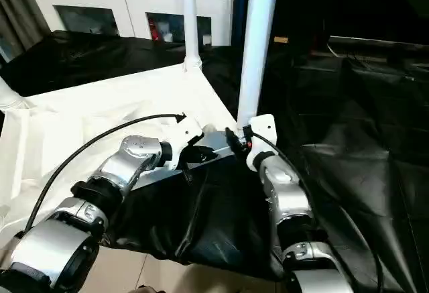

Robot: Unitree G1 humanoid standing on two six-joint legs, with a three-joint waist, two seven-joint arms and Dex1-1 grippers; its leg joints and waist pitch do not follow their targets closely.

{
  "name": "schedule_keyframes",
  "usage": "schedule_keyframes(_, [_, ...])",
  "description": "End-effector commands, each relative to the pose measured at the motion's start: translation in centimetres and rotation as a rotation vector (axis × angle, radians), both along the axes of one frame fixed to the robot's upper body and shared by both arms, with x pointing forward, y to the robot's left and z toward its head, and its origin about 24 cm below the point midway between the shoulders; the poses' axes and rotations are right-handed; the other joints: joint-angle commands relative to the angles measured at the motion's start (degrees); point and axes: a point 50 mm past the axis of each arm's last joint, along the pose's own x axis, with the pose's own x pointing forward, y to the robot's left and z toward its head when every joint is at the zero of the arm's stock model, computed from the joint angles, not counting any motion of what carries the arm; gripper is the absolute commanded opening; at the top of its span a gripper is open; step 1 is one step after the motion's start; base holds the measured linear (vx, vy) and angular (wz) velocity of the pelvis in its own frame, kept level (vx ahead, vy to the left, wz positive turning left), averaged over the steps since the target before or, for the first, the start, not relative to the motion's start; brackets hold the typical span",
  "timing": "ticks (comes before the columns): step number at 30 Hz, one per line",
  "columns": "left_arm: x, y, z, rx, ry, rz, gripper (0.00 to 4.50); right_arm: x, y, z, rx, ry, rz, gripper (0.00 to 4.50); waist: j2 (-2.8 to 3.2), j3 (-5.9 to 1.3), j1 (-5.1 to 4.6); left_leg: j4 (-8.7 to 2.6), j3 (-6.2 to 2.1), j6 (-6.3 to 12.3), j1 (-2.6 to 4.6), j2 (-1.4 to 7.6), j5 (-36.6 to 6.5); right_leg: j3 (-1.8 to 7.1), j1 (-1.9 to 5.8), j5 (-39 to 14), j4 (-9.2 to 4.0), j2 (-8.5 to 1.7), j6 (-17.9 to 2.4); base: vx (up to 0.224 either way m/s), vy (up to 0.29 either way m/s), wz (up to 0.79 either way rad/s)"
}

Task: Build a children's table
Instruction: Rotate leg to tighten

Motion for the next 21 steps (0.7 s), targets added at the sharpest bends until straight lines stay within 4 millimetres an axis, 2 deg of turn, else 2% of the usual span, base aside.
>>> schedule_keyframes(1, [-0.6,-1.1,0.1,-0.042,-0.033,-0.073,0.0,-0.5,2.7,0.6,0.011,-0.042,0.212,3.87,-1.02,-3.55,0.0,-3.89,-0.8,4.83,0.22,2.6,-12.1,2.5,3.01,-15.6,-4.76,-4.3,-12.1,0.0,0.0,0.0])
schedule_keyframes(2, [-0.7,-0.7,0.2,-0.055,-0.03,-0.105,0.0,-0.6,2.1,0.7,0.011,-0.047,0.249,3.96,-1.12,-3.56,0.05,-3.87,-0.8,5.11,0.2,2.6,-12.2,2.49,3.07,-15.8,-4.78,-4.27,-12.0,0.0,0.0,0.0])
schedule_keyframes(3, [-0.8,-0.5,0.2,-0.06,-0.021,-0.117,0.0,-0.7,1.6,0.8,0.004,-0.051,0.27,4.01,-0.75,-3.58,0.14,-3.82,-0.83,5.17,0.18,2.59,-12.1,2.5,3.13,-15.6,-4.73,-4.32,-12.1,0.0,0.0,0.0])
schedule_keyframes(4, [-0.8,-0.2,0.2,-0.063,-0.012,-0.128,0.0,-0.8,1.3,0.8,-0.001,-0.053,0.287,4.07,-1.0,-3.6,0.03,-3.75,-0.73,5.47,0.08,2.58,-11.8,2.52,3.19,-14.9,-4.69,-4.29,-12.2,0.0,0.0,0.0])
schedule_keyframes(6, [-1.0,0.1,0.2,-0.058,-0.012,-0.165,0.0,-1.0,0.7,0.9,-0.007,-0.049,0.333,4.07,-1.04,-3.65,0.06,-3.67,-0.7,5.92,0.09,2.56,-11.0,2.47,3.22,-14.2,-4.66,-4.28,-12.7,0.0,0.0,0.0])
schedule_keyframes(8, [-1.5,1.4,0.3,-0.06,0.003,-0.268,0.0,-1.8,-0.8,1.1,-0.035,-0.024,0.501,4.07,-0.98,-3.72,0.53,-3.42,-0.56,7.22,-0.1,2.62,-9.7,2.34,3.53,-12.1,-4.32,-4.08,-13.3,0.0,0.0,0.0])
schedule_keyframes(10, [-1.6,2.1,0.4,-0.074,0.03,-0.305,0.0,-2.2,-1.4,1.3,-0.057,-0.007,0.585,4.07,-0.76,-3.85,0.61,-3.39,-0.5,7.75,0.02,3.01,-9.3,2.27,3.24,-10.1,-3.94,-4.02,-14.3,0.0,0.0,0.0])
schedule_keyframes(11, [-1.7,2.5,0.5,-0.075,0.039,-0.327,0.0,-2.6,-1.8,1.4,-0.075,0.005,0.645,4.07,-0.85,-3.78,0.69,-3.34,-0.51,7.99,-0.1,2.97,-9.7,2.22,3.26,-9.7,-3.81,-4.06,-14.7,0.0,0.0,0.0])
schedule_keyframes(13, [-1.7,3.0,0.6,-0.07,0.044,-0.345,0.0,-2.9,-2.2,1.4,-0.088,0.018,0.698,4.07,-0.86,-3.65,0.75,-3.47,-0.55,7.62,0.03,3.08,-10.7,2.23,3.19,-11.6,-4.03,-4.15,-14.6,0.0,0.0,0.0])
schedule_keyframes(14, [-1.8,3.7,0.7,-0.057,0.05,-0.368,0.0,-3.4,-2.5,1.5,-0.11,0.036,0.773,4.07,-1.09,-3.66,0.86,-3.47,-0.58,7.28,0.08,3.07,-11.0,2.24,3.15,-12.7,-4.01,-4.21,-14.5,0.0,0.0,0.0])
schedule_keyframes(15, [-1.8,3.7,0.7,-0.057,0.05,-0.368,0.0,-3.4,-2.5,1.5,-0.11,0.036,0.773,4.07,-0.98,-3.66,0.93,-3.5,-0.58,7.22,0.17,3.11,-11.3,2.24,3.09,-13.2,-4.11,-4.19,-14.3,0.0,0.0,0.0])
schedule_keyframes(16, [-1.9,4.3,0.8,-0.048,0.057,-0.395,0.0,-3.8,-2.8,1.5,-0.13,0.058,0.837,3.89,-0.96,-3.63,1.01,-3.52,-0.56,6.93,0.21,3.22,-11.3,2.31,2.98,-13.6,-4.13,-4.21,-14.3,0.0,0.0,0.0])
schedule_keyframes(17, [-1.9,4.3,0.8,-0.048,0.058,-0.4,0.0,-3.8,-2.9,1.5,-0.132,0.062,0.847,3.78,-0.98,-3.66,1.13,-3.52,-0.57,6.88,0.23,3.21,-11.3,2.33,2.99,-13.5,-4.15,-4.19,-14.3,0.0,0.0,0.0])
schedule_keyframes(18, [-2.0,4.7,0.8,-0.047,0.067,-0.421,0.0,-4.0,-3.1,1.6,-0.134,0.076,0.874,3.7,-1.39,-3.72,1.39,-3.48,-0.51,7.04,0.15,3.24,-10.4,2.4,3.03,-12.1,-3.93,-4.23,-14.6,0.0,0.0,0.0])
schedule_keyframes(20, [-2.1,4.8,0.8,-0.047,0.073,-0.431,0.0,-4.1,-3.1,1.6,-0.134,0.081,0.885,3.67,-1.14,-3.78,1.78,-3.42,-0.52,7.12,0.21,3.28,-9.8,2.38,2.93,-11.6,-3.78,-4.32,-14.7,0.0,0.0,0.0])
schedule_keyframes(21, [-2.1,4.9,0.8,-0.047,0.077,-0.438,0.0,-4.2,-3.1,1.6,-0.134,0.085,0.894,3.49,-1.22,-3.75,1.86,-3.44,-0.49,7.06,0.22,3.29,-9.8,2.38,2.89,-11.7,-3.83,-4.33,-14.7,0.0,0.0,0.0])
